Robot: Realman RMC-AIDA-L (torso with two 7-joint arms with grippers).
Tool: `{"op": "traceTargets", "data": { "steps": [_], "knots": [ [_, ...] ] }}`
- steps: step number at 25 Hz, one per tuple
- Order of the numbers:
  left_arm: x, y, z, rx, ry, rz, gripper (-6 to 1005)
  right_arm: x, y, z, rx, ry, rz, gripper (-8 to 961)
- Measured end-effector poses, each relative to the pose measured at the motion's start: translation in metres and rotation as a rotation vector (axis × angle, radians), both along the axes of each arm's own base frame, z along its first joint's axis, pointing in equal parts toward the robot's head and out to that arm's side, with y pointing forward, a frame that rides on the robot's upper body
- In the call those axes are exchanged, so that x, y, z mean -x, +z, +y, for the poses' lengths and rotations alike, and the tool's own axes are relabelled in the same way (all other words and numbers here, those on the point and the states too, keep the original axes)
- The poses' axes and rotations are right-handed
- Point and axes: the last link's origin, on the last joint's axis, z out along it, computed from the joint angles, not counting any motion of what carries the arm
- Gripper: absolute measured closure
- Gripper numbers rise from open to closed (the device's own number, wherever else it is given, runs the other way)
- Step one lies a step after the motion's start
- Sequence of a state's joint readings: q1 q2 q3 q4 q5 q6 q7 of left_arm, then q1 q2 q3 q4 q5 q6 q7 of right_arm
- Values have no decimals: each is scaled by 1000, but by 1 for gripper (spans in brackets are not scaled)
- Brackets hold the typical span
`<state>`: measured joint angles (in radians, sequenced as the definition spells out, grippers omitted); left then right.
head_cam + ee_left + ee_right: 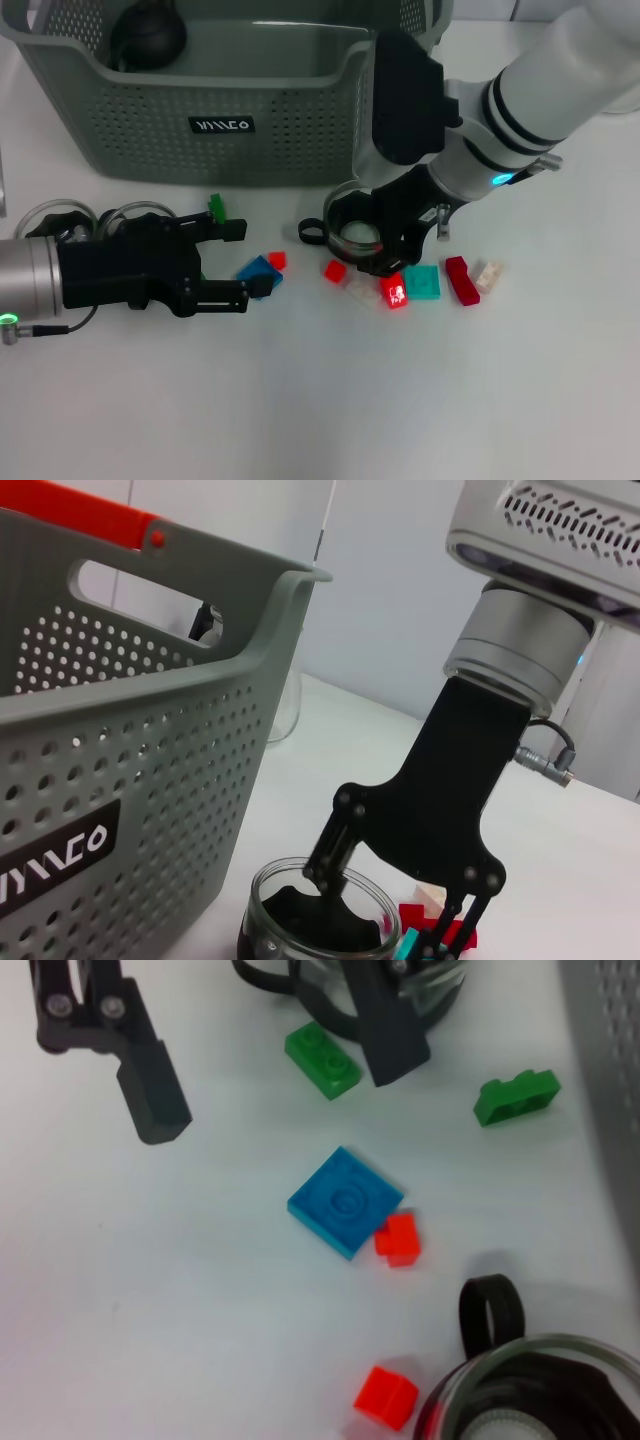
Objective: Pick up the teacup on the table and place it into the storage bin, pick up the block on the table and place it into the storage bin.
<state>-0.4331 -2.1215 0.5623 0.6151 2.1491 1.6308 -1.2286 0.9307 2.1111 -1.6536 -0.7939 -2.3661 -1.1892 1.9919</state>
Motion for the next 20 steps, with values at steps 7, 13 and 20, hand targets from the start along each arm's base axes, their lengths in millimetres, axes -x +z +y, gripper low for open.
{"op": "traceTargets", "data": {
  "steps": [7,13,20],
  "knots": [
    [0,0,0,0,1,1,137,-1,-6,-6,19,19,-29,373],
    [1,1,0,-5,5,1,138,0,-5,-7,22,12,-48,695],
    [4,2,-2,-8,13,3,137,12,12,-13,56,-38,-21,889]
  ]
}}
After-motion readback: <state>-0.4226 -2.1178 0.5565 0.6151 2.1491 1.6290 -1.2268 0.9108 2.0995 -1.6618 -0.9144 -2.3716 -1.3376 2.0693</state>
